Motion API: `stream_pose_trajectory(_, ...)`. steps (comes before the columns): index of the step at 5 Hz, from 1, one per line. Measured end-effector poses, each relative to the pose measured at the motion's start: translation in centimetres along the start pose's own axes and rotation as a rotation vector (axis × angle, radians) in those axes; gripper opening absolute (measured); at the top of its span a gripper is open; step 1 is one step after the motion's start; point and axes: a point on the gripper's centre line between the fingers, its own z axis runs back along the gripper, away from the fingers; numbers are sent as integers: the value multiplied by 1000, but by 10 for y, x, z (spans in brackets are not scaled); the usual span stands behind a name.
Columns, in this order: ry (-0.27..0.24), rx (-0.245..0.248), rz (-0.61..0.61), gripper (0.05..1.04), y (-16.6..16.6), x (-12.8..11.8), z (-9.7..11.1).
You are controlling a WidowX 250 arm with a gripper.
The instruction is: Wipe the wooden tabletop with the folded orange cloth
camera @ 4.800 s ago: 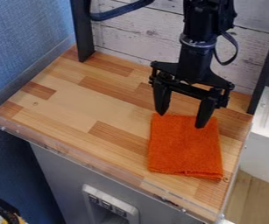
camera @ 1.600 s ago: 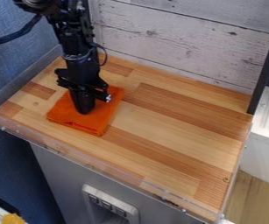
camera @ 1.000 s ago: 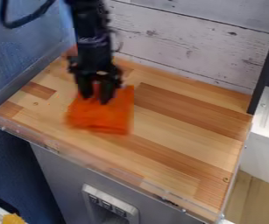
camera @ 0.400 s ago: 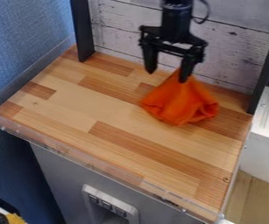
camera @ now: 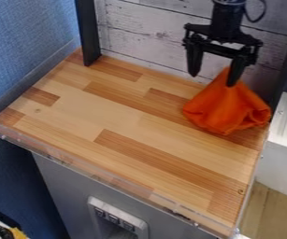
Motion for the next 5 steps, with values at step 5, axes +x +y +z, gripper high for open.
stream_pose_trajectory(5,-4,-27,1,998,-38,12,19)
